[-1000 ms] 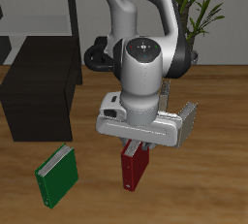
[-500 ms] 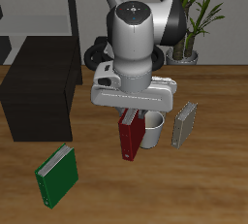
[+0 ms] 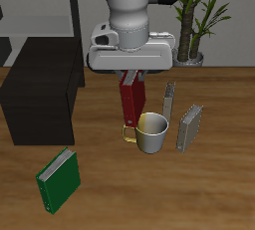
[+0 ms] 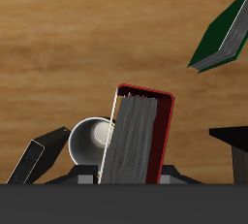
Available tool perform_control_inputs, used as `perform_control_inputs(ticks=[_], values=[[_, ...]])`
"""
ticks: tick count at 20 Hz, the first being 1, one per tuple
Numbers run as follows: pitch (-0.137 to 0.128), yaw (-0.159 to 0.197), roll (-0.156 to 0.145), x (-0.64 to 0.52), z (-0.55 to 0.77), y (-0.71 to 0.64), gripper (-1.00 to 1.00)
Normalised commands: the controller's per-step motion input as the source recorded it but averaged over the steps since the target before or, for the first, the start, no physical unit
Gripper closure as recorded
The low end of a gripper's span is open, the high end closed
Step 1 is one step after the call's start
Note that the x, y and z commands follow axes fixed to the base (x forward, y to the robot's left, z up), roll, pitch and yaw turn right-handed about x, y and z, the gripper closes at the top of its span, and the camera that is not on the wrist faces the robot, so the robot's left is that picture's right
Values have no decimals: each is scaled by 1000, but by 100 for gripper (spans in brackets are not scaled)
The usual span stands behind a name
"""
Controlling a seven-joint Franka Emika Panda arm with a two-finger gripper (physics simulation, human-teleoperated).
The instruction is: Place the red book upright on top of the shelf
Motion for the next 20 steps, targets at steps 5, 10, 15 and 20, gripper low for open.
perform_control_inputs(ticks=[5,10,15,20], values=[[-17,27,33,-442,295,-135,100],[6,15,11,-404,164,-251,100],[13,-8,23,-392,152,-289,100],[44,-11,31,-348,139,-414,100]])
